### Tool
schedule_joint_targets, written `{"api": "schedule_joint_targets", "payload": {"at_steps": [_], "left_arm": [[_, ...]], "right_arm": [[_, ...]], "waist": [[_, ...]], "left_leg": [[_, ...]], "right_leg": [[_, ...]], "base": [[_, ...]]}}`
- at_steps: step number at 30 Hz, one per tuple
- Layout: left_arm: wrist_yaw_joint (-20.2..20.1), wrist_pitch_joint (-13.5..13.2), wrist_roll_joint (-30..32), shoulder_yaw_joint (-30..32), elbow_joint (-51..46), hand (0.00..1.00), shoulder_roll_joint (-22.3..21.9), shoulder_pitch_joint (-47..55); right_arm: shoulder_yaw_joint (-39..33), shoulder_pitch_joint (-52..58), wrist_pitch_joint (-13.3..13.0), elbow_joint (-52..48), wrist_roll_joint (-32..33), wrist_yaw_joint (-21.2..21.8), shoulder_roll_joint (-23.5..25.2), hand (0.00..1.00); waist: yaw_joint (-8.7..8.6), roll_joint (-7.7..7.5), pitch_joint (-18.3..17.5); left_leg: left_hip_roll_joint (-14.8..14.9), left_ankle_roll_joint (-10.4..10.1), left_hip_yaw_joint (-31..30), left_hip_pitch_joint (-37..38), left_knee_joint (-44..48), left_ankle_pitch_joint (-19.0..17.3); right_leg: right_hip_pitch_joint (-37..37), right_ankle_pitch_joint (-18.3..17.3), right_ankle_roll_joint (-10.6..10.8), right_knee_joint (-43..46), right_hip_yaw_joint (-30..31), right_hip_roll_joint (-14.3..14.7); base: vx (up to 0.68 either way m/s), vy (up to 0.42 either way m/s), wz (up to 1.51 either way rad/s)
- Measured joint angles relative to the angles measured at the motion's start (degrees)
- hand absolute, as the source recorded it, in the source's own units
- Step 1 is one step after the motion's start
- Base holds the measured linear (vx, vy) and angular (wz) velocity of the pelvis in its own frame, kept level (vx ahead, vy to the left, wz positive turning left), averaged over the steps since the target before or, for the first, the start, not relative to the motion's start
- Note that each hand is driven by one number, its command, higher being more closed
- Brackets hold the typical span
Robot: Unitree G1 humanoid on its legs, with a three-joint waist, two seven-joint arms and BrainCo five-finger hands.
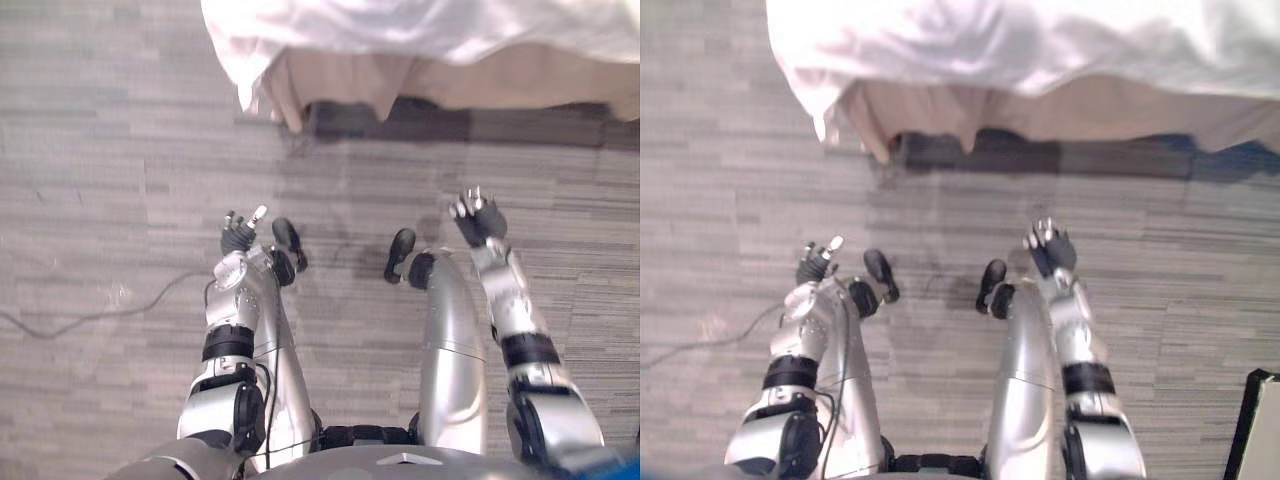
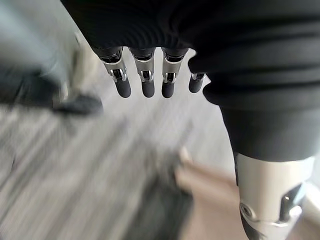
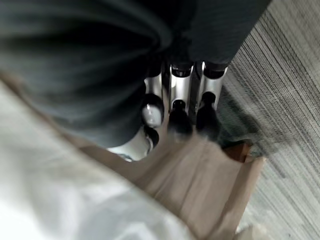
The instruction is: Tidy the bed and pick cloth on bed and put in laundry
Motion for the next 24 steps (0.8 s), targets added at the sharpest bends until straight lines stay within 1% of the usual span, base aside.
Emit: {"api": "schedule_joint_targets", "payload": {"at_steps": [2, 3, 4, 5, 6, 7, 8, 9, 10, 11, 12, 13, 14, 15, 16, 17, 18, 20, 22, 24], "left_arm": [[-2.28, -0.55, 2.07, -3.88, -0.1, 0.0, 0.35, 3.12], [-2.75, -0.93, 2.48, -4.27, -0.1, 0.0, 0.31, 4.27], [-3.42, -1.81, 4.06, -5.23, 0.14, 0.0, 0.12, 6.65], [-3.75, -2.58, 4.53, -6.56, 0.9, 0.0, -0.02, 9.06], [-3.97, -2.86, 5.08, -6.83, 1.24, 0.0, -0.27, 10.18], [-4.81, -3.34, 6.38, -7.55, 2.14, 0.0, -0.6, 12.27], [-5.42, -4.18, 6.99, -8.24, 3.57, 0.0, -0.74, 14.98], [-5.9, -4.44, 7.79, -8.56, 4.64, 0.0, -0.78, 16.2], [-6.89, -5.26, 8.94, -8.63, 7.32, 0.0, -0.8, 18.25], [-8.25, -5.46, 10.24, -8.72, 9.96, 0.0, -0.75, 20.02], [-8.93, -5.63, 11.11, -8.76, 11.25, 0.0, -0.67, 20.7], [-10.12, -5.95, 12.69, -9.29, 13.04, 0.0, -0.44, 22.08], [-10.55, -6.29, 13.55, -9.89, 13.71, 0.0, -0.34, 22.74], [-11.77, -6.79, 15.69, -11.15, 14.56, 0.0, -0.15, 23.78], [-12.33, -7.29, 16.95, -11.71, 15.33, 0.0, 0.12, 24.5], [-12.48, -7.45, 17.82, -12.47, 15.84, 0.0, 0.38, 24.62], [-12.63, -7.51, 19.13, -14.13, 16.41, 0.0, 1.16, 24.57], [-13.27, -7.65, 21.43, -16.65, 17.85, 0.0, 1.95, 23.68], [-13.8, -7.45, 23.86, -19.42, 18.41, 0.0, 1.94, 22.53], [-13.66, -6.86, 27.01, -22.08, 18.45, 0.0, 1.79, 21.53]], "right_arm": [[-1.27, 6.59, -1.13, 0.16, -1.97, 3.04, 2.53, 0.0], [-1.6, 8.14, -1.38, 0.45, -2.46, 3.31, 3.33, 0.0], [-1.97, 11.31, -2.43, 1.44, -4.95, 3.66, 4.6, 0.0], [-2.81, 14.77, -3.21, 2.59, -7.1, 3.99, 5.86, 0.0], [-3.2, 16.42, -3.43, 3.15, -8.04, 3.99, 6.41, 0.0], [-4.45, 19.75, -4.03, 4.63, -10.72, 3.89, 7.73, 0.0], [-5.22, 22.71, -4.49, 6.67, -12.63, 3.78, 8.51, 0.0], [-5.6, 24.11, -4.62, 7.86, -13.46, 3.65, 8.75, 0.0], [-6.91, 25.88, -5.13, 11.24, -15.11, 3.12, 9.18, 0.0], [-8.19, 26.66, -5.37, 15.21, -17.58, 2.53, 9.2, 0.0], [-8.87, 26.96, -5.42, 16.95, -18.72, 2.18, 9.19, 0.0], [-9.89, 27.47, -5.5, 19.51, -20.61, 1.89, 9.08, 0.0], [-10.3, 27.63, -5.56, 20.52, -21.38, 1.71, 9.07, 0.0], [-10.48, 27.68, -5.59, 22.19, -22.91, 1.37, 8.96, 0.0], [-10.51, 27.39, -5.67, 22.98, -24.28, 0.9, 8.78, 0.0], [-10.59, 27.46, -6.0, 23.11, -24.61, 0.8, 8.72, 0.0], [-10.86, 27.45, -6.29, 23.98, -24.68, 0.72, 8.57, 0.0], [-12.42, 27.7, -6.91, 25.45, -25.48, 0.73, 8.47, 0.0], [-12.97, 27.56, -8.19, 25.8, -26.81, 0.68, 7.74, 0.0], [-12.94, 27.34, -8.97, 25.71, -26.75, 0.53, 6.76, 0.0]], "waist": [[-0.22, -1.47, -1.3], [-0.23, -2.04, -1.87], [-0.37, -2.7, -2.96], [-0.39, -2.99, -4.16], [-0.42, -2.99, -4.9], [-0.47, -3.06, -6.64], [-0.61, -2.91, -9.47], [-0.74, -2.7, -11.07], [-1.2, -2.39, -13.68], [-2.29, -2.15, -15.91], [-2.74, -2.04, -16.75], [-3.65, -1.73, -17.76], [-3.92, -1.48, -18.24], [-4.01, -0.95, -18.91], [-3.91, -0.1, -19.36], [-4.0, 0.28, -19.61], [-4.63, 0.53, -19.67], [-6.55, 0.84, -19.75], [-6.68, 0.87, -19.74], [-6.87, 1.14, -19.54]], "left_leg": [[-0.08, 0.07, 2.85, 8.87, -5.1, -0.05], [-0.21, 0.04, 3.86, 11.24, -6.51, -0.03], [-0.6, -0.08, 5.56, 15.63, -9.26, 0.04], [-1.08, -0.18, 7.09, 20.16, -11.87, 0.09], [-1.31, -0.28, 7.67, 22.11, -12.95, 0.03], [-2.04, -0.41, 9.12, 26.44, -15.62, -0.03], [-3.04, -0.6, 10.59, 29.87, -18.59, 0.05], [-3.62, -0.79, 11.24, 31.47, -20.17, 0.17], [-5.0, -1.04, 12.22, 34.94, -23.53, 0.51], [-6.5, -1.11, 13.2, 38.36, -26.83, 0.96], [-7.3, -1.21, 13.69, 40.14, -28.42, 1.15], [-8.36, -1.73, 15.03, 43.51, -30.75, 1.51], [-8.63, -1.72, 15.7, 44.87, -31.52, 1.52], [-8.65, -1.91, 17.95, 47.55, -32.86, 1.43], [-8.21, -2.43, 20.5, 49.97, -33.94, 1.27], [-8.03, -2.65, 21.83, 50.98, -34.46, 1.21], [-7.69, -2.96, 23.8, 53.19, -34.86, 1.15], [-6.43, -3.44, 25.46, 56.72, -36.08, 1.39], [-5.38, -3.72, 27.28, 59.21, -35.89, 1.41], [-4.79, -4.09, 28.28, 59.95, -33.51, 1.17]], "right_leg": [[7.94, 1.74, 0.33, -6.55, 0.3, 0.98], [9.7, 2.25, 0.34, -8.14, 0.53, 1.04], [13.62, 3.06, 0.8, -11.45, 0.8, 1.23], [17.62, 3.77, 1.26, -14.49, 0.92, 1.25], [19.51, 4.11, 1.48, -15.9, 0.9, 1.24], [23.34, 4.76, 1.77, -18.88, 0.9, 1.16], [26.32, 5.37, 2.36, -22.07, 0.9, 0.91], [27.76, 5.74, 2.65, -23.78, 0.86, 0.76], [30.88, 6.71, 3.17, -27.26, 0.9, 0.49], [33.5, 7.46, 3.39, -30.16, 0.86, 0.05], [34.86, 7.72, 3.45, -31.25, 0.86, -0.25], [37.13, 8.25, 3.07, -32.57, 0.89, -0.54], [37.88, 8.64, 3.05, -32.82, 0.89, -0.67], [38.37, 9.41, 2.17, -32.43, 0.08, -0.58], [38.47, 10.56, 0.45, -32.48, -3.52, -0.21], [39.06, 11.08, 0.37, -33.02, -5.36, 0.1], [40.88, 11.9, 0.3, -35.54, -6.66, 1.22], [45.3, 14.18, -0.25, -41.3, -6.77, 4.02], [46.89, 15.84, -1.76, -44.35, -6.84, 6.02], [46.63, 15.86, -1.82, -44.14, -4.91, 6.44]], "base": [[0.1, 0.059, -0.31], [0.14, 0.074, -0.32], [0.17, 0.079, -0.28], [0.18, 0.081, -0.24], [0.21, 0.079, -0.21], [0.22, 0.073, -0.22], [0.22, 0.071, -0.23], [0.25, 0.074, -0.22], [0.31, 0.102, -0.14], [0.26, 0.087, -0.12], [0.29, 0.093, -0.16], [0.19, 0.054, -0.23], [0.27, 0.076, -0.55], [0.19, 0.058, -0.93], [0.16, 0.057, -1.08], [0.14, 0.063, -1.1], [0.14, 0.041, -0.79], [0.14, -0.008, -0.63], [0.06, -0.063, -0.84], [0.0, -0.067, -0.87]]}}
